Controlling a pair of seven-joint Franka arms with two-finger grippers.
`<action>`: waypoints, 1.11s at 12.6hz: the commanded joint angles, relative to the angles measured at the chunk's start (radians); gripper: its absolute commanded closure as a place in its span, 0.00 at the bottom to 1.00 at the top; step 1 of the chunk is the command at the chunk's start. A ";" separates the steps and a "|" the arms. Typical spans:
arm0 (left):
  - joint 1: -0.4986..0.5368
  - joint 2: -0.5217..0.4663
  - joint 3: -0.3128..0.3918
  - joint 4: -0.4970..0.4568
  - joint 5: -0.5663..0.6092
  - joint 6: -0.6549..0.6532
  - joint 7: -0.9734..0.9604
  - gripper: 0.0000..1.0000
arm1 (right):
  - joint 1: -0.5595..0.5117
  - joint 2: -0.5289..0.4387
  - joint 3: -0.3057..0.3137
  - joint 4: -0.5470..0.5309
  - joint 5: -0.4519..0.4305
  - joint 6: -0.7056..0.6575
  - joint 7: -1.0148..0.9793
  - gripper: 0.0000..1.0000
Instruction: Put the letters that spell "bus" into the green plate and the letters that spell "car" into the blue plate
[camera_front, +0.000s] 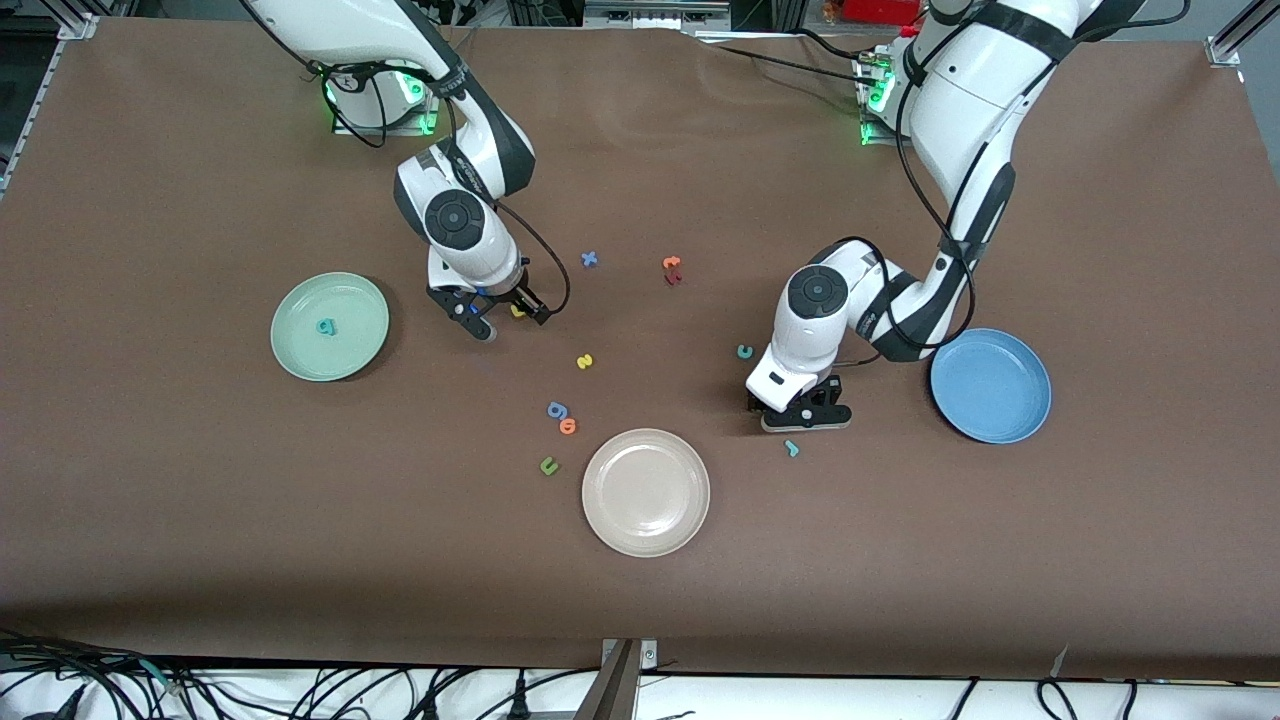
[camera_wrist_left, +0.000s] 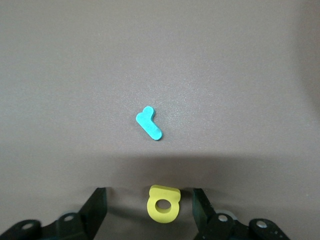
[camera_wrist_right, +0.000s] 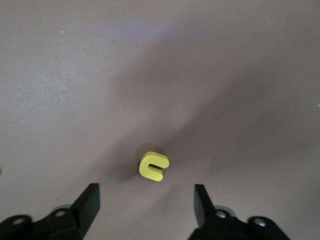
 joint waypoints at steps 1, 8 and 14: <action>-0.015 0.017 0.012 0.019 0.034 0.000 -0.023 0.41 | 0.008 0.012 -0.002 -0.014 0.005 0.045 0.019 0.35; -0.015 0.017 0.012 0.021 0.034 0.000 -0.016 0.66 | 0.008 0.037 -0.010 -0.015 -0.018 0.051 0.019 0.44; -0.009 0.007 0.029 0.019 0.034 0.002 0.093 0.88 | 0.008 0.039 -0.024 -0.018 -0.061 0.049 0.017 0.74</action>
